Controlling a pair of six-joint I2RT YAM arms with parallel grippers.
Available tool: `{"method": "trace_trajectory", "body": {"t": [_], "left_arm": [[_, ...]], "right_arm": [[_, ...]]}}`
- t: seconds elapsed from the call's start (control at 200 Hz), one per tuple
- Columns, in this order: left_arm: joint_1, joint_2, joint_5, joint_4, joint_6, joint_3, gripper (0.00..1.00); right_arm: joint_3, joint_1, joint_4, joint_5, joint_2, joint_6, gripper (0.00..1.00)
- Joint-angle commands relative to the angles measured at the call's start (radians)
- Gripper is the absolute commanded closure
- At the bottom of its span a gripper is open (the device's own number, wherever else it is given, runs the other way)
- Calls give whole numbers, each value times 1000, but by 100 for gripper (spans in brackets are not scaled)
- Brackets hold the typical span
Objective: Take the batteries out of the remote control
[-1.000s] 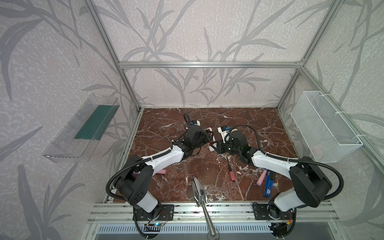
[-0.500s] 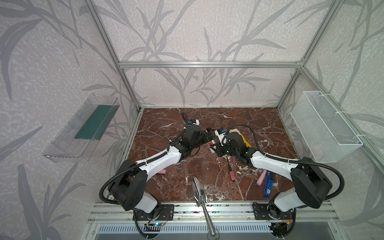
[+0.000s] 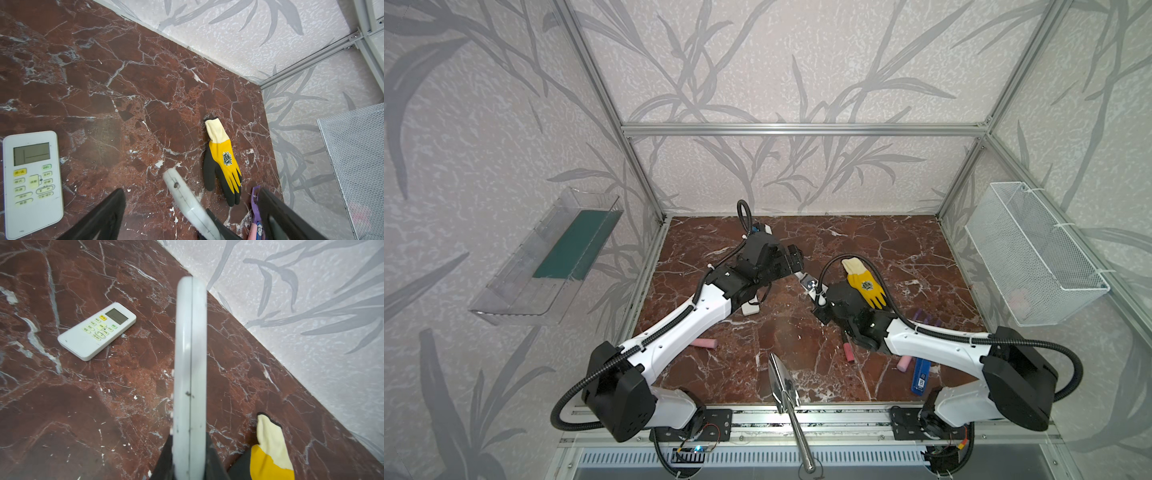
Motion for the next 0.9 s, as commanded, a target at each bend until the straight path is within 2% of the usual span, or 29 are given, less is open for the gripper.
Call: {"method": "trace_trajectory", "body": {"t": [0.0, 0.24, 0.425, 0.705, 0.895], "left_arm": [[4, 19, 38, -52, -14, 26, 3], [4, 66, 100, 27, -78, 4, 14], [4, 97, 150, 74, -126, 17, 22], [4, 108, 185, 116, -177, -3, 48], [4, 114, 190, 126, -180, -3, 73]], "right_arm": [[-10, 14, 113, 117, -29, -97, 97], [-33, 31, 179, 140, -45, -141, 97], [-48, 57, 256, 200, -25, -189, 97], [-54, 86, 427, 320, 42, -308, 97], [-52, 102, 504, 343, 63, -366, 97]]}}
